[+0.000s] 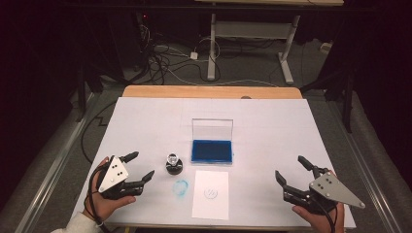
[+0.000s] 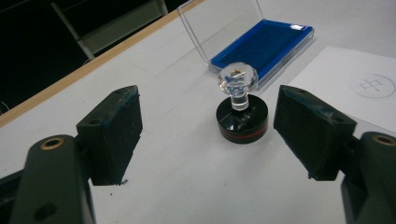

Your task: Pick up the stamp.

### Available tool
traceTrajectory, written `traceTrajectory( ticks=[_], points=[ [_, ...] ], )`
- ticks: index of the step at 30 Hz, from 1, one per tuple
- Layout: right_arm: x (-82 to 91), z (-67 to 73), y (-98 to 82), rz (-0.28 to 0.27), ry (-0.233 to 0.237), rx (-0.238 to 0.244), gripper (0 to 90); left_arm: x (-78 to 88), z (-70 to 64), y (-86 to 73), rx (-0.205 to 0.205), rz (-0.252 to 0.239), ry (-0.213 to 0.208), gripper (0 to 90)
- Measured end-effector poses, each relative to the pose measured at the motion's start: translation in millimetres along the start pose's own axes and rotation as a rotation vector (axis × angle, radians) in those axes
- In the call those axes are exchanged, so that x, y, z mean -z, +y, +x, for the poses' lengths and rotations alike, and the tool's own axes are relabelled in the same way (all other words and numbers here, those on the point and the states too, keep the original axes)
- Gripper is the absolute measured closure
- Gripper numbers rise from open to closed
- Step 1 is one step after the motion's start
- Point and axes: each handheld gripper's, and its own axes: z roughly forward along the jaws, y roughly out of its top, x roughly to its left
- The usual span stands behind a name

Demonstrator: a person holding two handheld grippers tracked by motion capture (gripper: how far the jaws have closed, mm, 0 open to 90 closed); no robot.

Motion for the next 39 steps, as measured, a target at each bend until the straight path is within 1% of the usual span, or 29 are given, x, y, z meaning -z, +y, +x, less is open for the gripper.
traceTrajectory(
  ticks=[1,2,4,5,6,8,9,12,14,16,17,19,20,21,22,24,25,26,27,28,30,31,33,34,35,36,39],
  points=[
    [-0.6,-0.4,-0.5,0.002,-0.002,0.007,21.0,0.2,1.5,-0.6,0.001,0.015,0.001,23.2],
    [-0.6,-0.4,-0.5,0.002,-0.002,0.007,21.0,0.2,1.5,-0.6,0.001,0.015,0.001,23.3],
    [-1.8,0.2,-1.1,0.013,0.001,-0.001,21.0,0.9,3.0,-1.4,0.011,0.031,-0.003,23.3],
    [-2.1,0.7,-0.7,0.012,0.002,0.005,21.1,1.4,3.7,-1.9,0.013,0.035,-0.004,23.3],
    [-2.4,1.4,-0.2,0.011,0.005,0.010,21.1,1.7,5.4,-2.4,0.020,0.053,-0.013,23.3],
    [-3.9,2.7,0.7,0.011,0.008,0.017,21.0,1.8,6.5,-2.6,0.014,0.049,-0.012,23.3],
    [-4.7,3.4,0.5,0.014,0.013,0.015,21.1,1.6,7.5,-2.7,0.019,0.058,-0.012,23.3],
    [-5.4,5.3,-0.8,0.024,0.016,0.023,21.1,1.8,8.1,-2.3,0.020,0.059,-0.018,23.5],
    [-5.4,5.3,-0.3,0.022,0.018,0.022,21.1,1.7,7.0,-2.1,0.015,0.084,-0.024,26.0],
    [-5.6,5.8,-0.2,0.023,0.018,0.028,21.2,0.5,6.7,-1.9,0.015,0.093,-0.030,26.0],
    [-5.8,6.3,-0.3,0.025,0.018,0.027,21.3,0.1,6.8,-1.2,0.011,0.098,-0.024,26.0],
    [-6.1,6.6,-0.7,0.029,0.019,0.027,21.3,0.0,7.3,0.5,0.010,0.096,-0.031,26.1],
    [-7.1,7.1,-1.6,0.035,0.024,0.026,21.3,0.1,7.6,1.7,0.007,0.099,-0.028,26.1],
    [-7.1,7.1,-1.6,0.035,0.024,0.026,21.3,0.0,8.2,2.9,0.008,0.100,-0.032,26.1],
    [-8.5,7.7,-2.4,0.041,0.026,0.033,21.4,-0.3,9.1,4.7,0.012,0.103,-0.044,26.1],
    [-9.7,8.6,-3.1,0.049,0.029,0.035,21.3,-0.7,10.4,8.1,0.013,0.109,-0.042,26.0],
    [-10.5,9.2,-3.5,0.054,0.031,0.035,21.4,-1.3,11.7,10.7,0.016,0.117,-0.056,26.0],
    [-11.3,9.7,-3.9,0.061,0.032,0.037,21.4,-2.4,13.0,13.7,0.017,0.136,-0.072,26.0],
    [-12.1,10.3,-4.3,0.065,0.034,0.038,21.5,-5.0,14.7,20.2,0.006,0.167,-0.058,26.0],
    [-12.7,11.0,-4.8,0.071,0.034,0.041,21.5,-6.3,15.5,23.5,0.005,0.181,-0.068,25.9],
    [-13.9,11.7,-5.4,0.077,0.037,0.044,21.8,-8.3,16.4,30.2,0.001,0.195,-0.074,26.0],
    [-14.5,12.1,-5.7,0.081,0.034,0.042,21.8,-8.3,16.4,30.2,0.001,0.195,-0.074,25.9],
    [-15.0,12.1,-6.2,0.085,0.034,0.043,21.8,-10.3,17.6,36.6,-0.002,0.207,-0.097,25.9],
    [-16.5,12.1,-7.3,0.091,0.036,0.044,21.8,-12.7,17.4,39.8,0.003,0.226,-0.112,25.6],
    [-16.9,12.0,-7.5,0.093,0.037,0.046,21.8,-17.2,16.7,43.6,-0.003,0.236,-0.138,24.8],
    [-17.3,12.3,-7.8,0.097,0.038,0.042,21.9,-17.2,16.7,43.6,-0.003,0.236,-0.138,24.6],
    [-17.8,13.3,-8.0,0.102,0.038,0.045,21.8,-29.1,13.7,49.6,-0.024,0.270,-0.172,24.6]
  ],
)
